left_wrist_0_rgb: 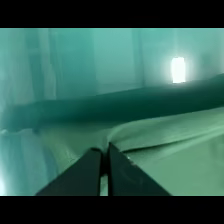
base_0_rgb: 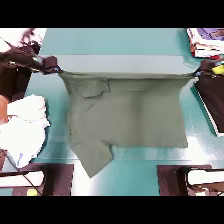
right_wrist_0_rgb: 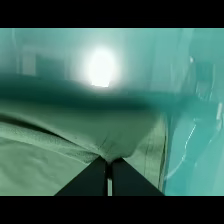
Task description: Fold the shirts.
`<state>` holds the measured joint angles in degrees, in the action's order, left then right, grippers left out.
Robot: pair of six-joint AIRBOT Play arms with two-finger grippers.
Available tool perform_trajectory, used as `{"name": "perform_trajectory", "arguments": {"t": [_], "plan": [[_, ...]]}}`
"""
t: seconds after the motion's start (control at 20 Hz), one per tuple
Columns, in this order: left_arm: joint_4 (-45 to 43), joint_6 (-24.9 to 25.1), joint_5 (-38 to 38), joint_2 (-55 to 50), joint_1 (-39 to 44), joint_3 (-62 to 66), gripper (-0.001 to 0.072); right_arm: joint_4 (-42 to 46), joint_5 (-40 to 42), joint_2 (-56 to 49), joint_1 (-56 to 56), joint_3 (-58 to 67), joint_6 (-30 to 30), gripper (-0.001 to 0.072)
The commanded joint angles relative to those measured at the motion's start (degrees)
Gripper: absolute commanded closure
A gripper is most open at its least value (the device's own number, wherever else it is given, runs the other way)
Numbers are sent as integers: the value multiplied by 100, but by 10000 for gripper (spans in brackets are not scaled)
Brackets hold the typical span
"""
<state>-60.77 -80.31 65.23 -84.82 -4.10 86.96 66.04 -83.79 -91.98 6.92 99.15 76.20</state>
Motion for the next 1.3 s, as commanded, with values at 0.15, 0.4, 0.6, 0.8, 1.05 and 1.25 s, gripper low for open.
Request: {"name": "perform_trajectory", "arguments": {"t": [0.15,0.4,0.6,0.8,1.05,1.25], "plan": [[424,444,-2551,-922,-4,-42,677,125,909,-1453,-330,1388,264,694],[382,859,-1257,-911,-7,715,678,468,1027,-1298,-356,1552,304,694],[-192,544,-387,-905,155,468,680,1108,1049,-791,-369,468,293,695],[-356,577,-723,-907,522,-372,678,1152,1211,-555,-372,-555,284,694],[-372,485,-966,-909,544,-863,674,1147,1165,-553,-372,-1185,286,691],[-376,61,-243,-833,328,-844,226,1163,846,-400,-350,-1196,280,346]]}}
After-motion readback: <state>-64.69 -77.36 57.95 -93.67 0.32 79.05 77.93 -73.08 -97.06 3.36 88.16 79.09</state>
